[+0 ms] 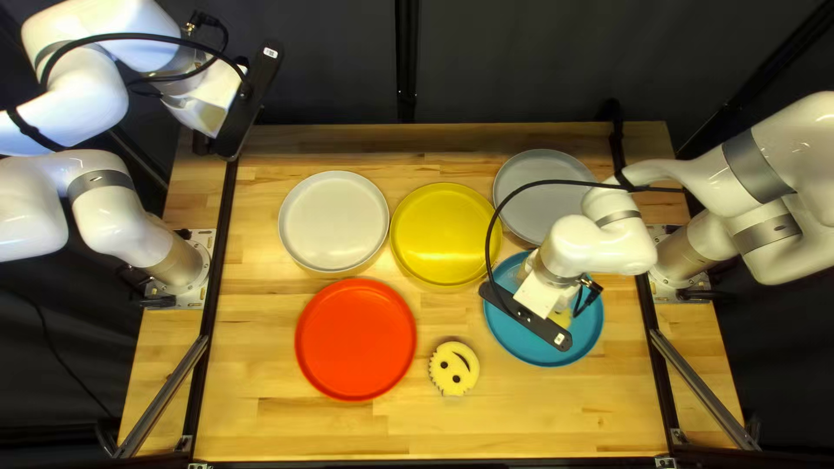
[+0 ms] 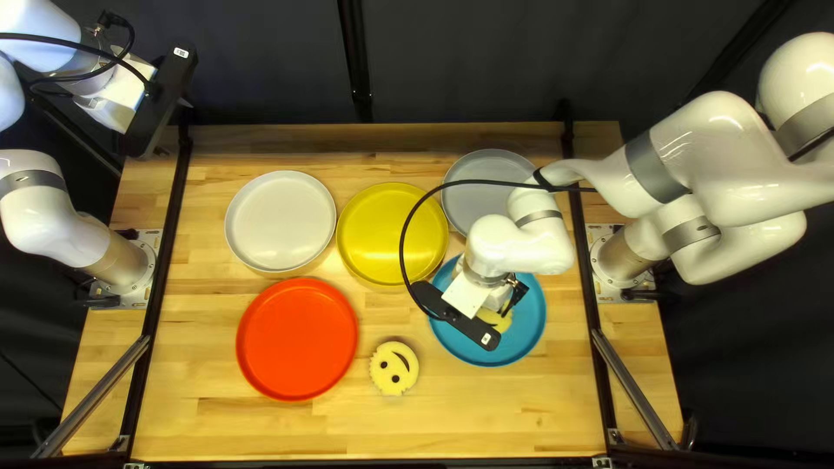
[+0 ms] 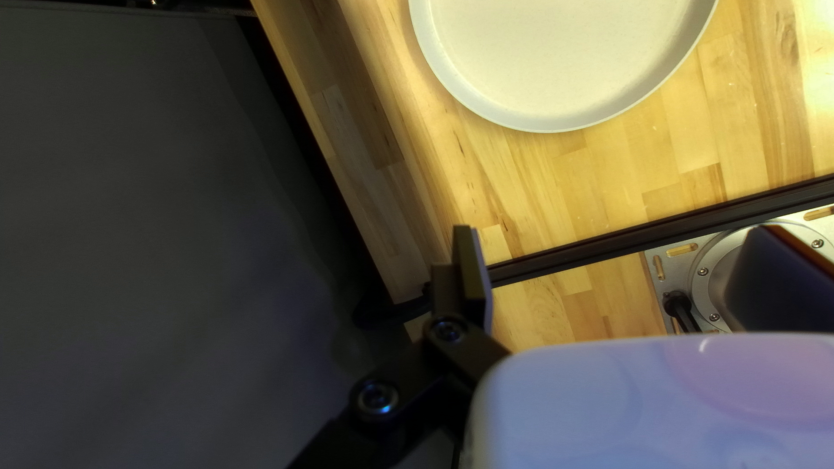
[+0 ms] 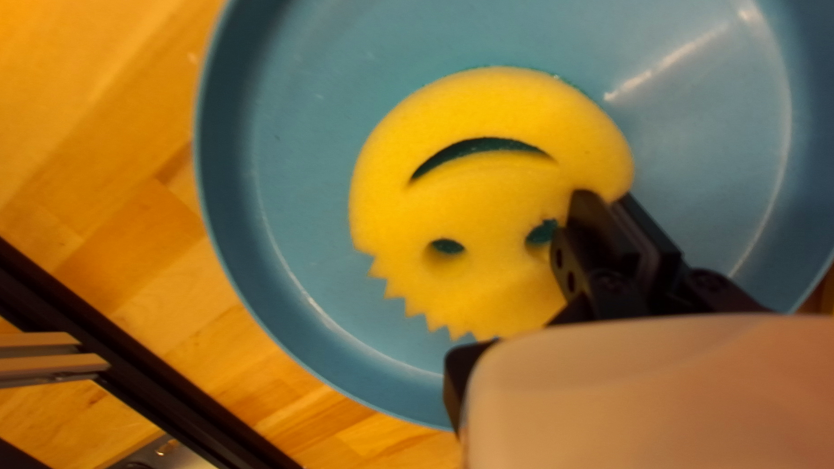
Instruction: Pick up sponge and scrub the plate
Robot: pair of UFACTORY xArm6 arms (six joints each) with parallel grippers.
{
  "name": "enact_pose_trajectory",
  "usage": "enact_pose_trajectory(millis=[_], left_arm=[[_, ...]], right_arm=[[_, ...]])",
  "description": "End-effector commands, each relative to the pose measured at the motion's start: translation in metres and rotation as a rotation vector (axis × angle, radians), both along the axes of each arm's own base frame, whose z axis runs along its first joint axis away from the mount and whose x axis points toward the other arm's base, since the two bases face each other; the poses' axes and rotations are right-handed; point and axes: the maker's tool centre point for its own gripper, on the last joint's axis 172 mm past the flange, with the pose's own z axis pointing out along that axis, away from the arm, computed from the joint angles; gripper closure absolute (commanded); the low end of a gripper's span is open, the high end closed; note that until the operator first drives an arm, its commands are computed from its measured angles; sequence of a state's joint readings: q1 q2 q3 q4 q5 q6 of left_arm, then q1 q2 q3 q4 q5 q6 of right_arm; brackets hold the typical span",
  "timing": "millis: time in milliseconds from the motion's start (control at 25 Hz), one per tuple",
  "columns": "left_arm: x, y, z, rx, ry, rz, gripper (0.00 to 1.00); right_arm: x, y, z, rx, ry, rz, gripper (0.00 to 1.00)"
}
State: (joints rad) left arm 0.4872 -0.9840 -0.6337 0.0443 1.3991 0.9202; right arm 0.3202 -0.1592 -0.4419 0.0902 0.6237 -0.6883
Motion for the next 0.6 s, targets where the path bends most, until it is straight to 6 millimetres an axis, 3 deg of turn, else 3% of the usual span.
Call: enact_pose_trajectory(millis=[40, 360, 520, 600], left_arm=[[0.0, 0.0, 0.0, 0.0, 0.0, 0.0, 0.0], [0.0, 0.0, 0.0, 0.0, 0.0, 0.0, 0.0], [0.0, 0.0, 0.0, 0.0, 0.0, 0.0, 0.0], [0.0, 0.0, 0.0, 0.0, 0.0, 0.0, 0.0]], right_arm=[[-0.009, -0.017, -0.005, -0.004, 0.0, -0.005, 1.0], [-0.031, -0.078, -0.005, -0.048, 0.014, 0.0, 1.0], [-0.034, -0.074, -0.003, -0.058, 0.015, 0.008, 1.0], [-0.035, -0.063, -0.003, -0.059, 0.014, 0.011, 1.0]])
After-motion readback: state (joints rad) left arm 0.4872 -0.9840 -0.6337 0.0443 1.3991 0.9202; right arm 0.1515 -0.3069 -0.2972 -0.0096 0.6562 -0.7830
